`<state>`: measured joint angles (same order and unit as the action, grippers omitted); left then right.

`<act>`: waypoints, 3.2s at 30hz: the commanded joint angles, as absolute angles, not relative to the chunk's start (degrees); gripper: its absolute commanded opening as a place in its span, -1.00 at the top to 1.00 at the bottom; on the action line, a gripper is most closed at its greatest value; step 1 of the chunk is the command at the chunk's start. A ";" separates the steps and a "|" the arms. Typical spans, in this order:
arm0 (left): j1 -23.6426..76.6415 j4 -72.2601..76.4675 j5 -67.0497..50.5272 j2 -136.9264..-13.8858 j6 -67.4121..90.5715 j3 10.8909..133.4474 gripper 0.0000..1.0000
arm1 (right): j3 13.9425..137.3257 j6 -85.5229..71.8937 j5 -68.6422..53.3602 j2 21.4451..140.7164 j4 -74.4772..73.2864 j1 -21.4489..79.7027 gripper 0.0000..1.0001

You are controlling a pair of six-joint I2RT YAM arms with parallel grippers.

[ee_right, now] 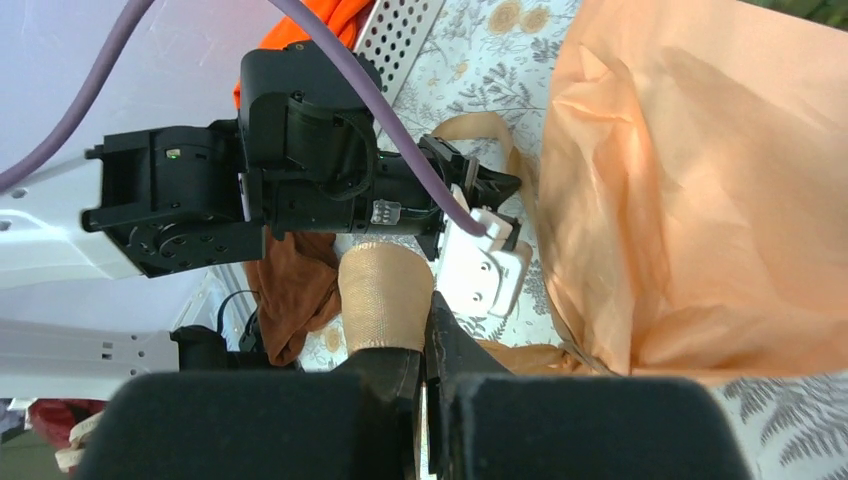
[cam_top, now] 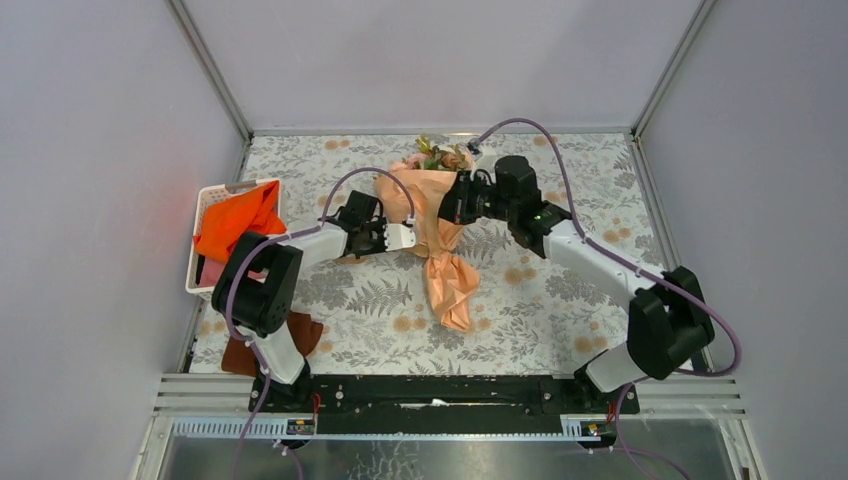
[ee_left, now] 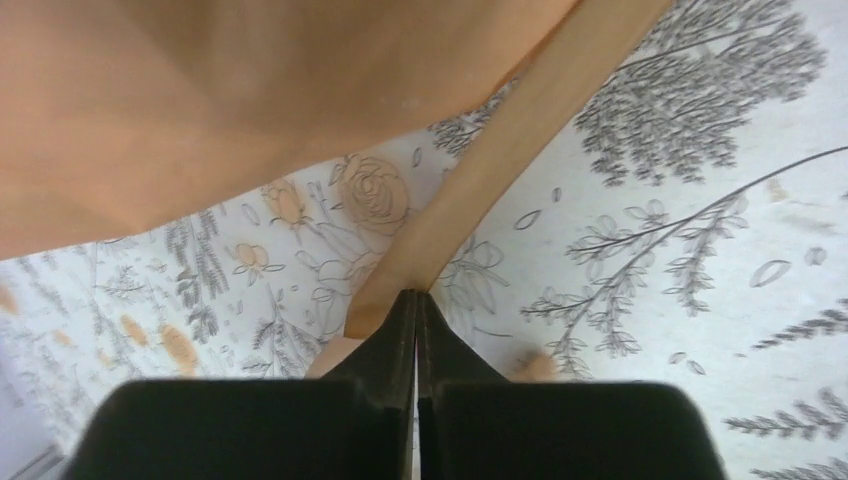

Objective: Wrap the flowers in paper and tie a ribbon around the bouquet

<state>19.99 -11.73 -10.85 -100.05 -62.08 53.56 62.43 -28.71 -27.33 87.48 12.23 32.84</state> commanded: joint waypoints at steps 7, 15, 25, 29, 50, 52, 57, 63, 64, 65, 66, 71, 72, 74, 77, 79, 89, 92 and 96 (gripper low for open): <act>16.36 3.55 10.91 -108.26 -65.40 46.05 1.00 | 52.94 -29.89 -20.78 68.27 0.33 19.73 1.00; 12.15 9.52 11.56 -110.34 -65.40 43.07 1.00 | 38.04 -32.22 -22.31 60.82 -1.66 7.61 1.00; 11.63 -25.51 -16.18 -100.45 -65.94 53.78 0.16 | 38.38 -29.63 -28.70 66.62 -1.27 7.64 1.00; 15.30 -28.19 -26.10 -98.52 -63.62 58.55 -0.89 | 40.03 -28.55 -29.36 66.79 -2.12 7.77 1.00; 34.55 -8.56 -18.38 -114.96 -55.51 70.45 -0.72 | 44.89 -27.83 -29.79 67.69 -2.86 7.81 1.00; 35.56 -10.51 -16.58 -116.91 -55.04 72.77 -0.58 | 45.63 -27.89 -29.64 68.16 -2.80 7.77 1.00; 37.57 -14.37 -13.06 -120.03 -54.73 75.88 0.07 | 47.66 -28.11 -28.87 68.75 -2.65 7.74 1.00; 37.13 -15.16 -8.48 -116.74 -55.12 72.31 1.00 | 50.31 -26.31 -24.65 68.61 -5.00 7.65 1.00; 36.64 -15.53 -7.73 -115.94 -54.83 71.64 1.00 | 50.55 -26.14 -23.74 68.45 -5.27 7.53 1.00; 36.02 -15.98 -7.22 -115.14 -54.44 71.01 1.00 | 50.80 -25.99 -22.80 68.32 -5.42 7.38 1.00; 35.31 -16.27 -6.65 -114.46 -53.90 70.34 1.00 | 50.99 -25.97 -22.14 68.19 -5.51 7.25 1.00; 31.04 -18.00 -5.55 -112.75 -51.66 68.36 1.00 | 51.58 -25.06 -19.94 68.38 -5.83 6.77 1.00; 30.04 -18.10 -5.12 -112.68 -51.34 68.03 1.00 | 51.66 -24.61 -19.72 68.64 -6.28 6.78 1.00; 28.13 -18.28 -4.14 -112.57 -51.25 67.41 1.00 | 51.48 -23.66 -19.06 69.18 -7.05 6.77 1.00; 24.35 -17.98 -2.55 -112.43 -51.07 66.75 1.00 | 50.45 -23.21 -18.70 69.46 -7.09 6.77 1.00; 21.83 -16.84 -1.00 -112.37 -51.57 65.68 1.00 | 49.62 -23.19 -17.37 69.68 -7.15 6.41 1.00; 14.71 -7.89 -1.17 -106.32 -56.06 55.48 1.00 | 40.39 -25.48 -18.62 75.06 1.74 2.64 1.00; 13.63 -7.19 -0.98 -106.70 -55.84 55.48 1.00 | 39.61 -25.74 -18.63 75.70 2.56 2.59 1.00; 13.68 -10.74 -3.26 -105.34 -53.53 56.95 1.00 | 39.59 -26.90 -23.08 76.68 3.57 3.73 1.00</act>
<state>17.37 -4.38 -9.69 -105.30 -54.59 57.54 39.09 -27.18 -23.66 76.66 0.75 5.19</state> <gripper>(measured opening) 0.006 0.011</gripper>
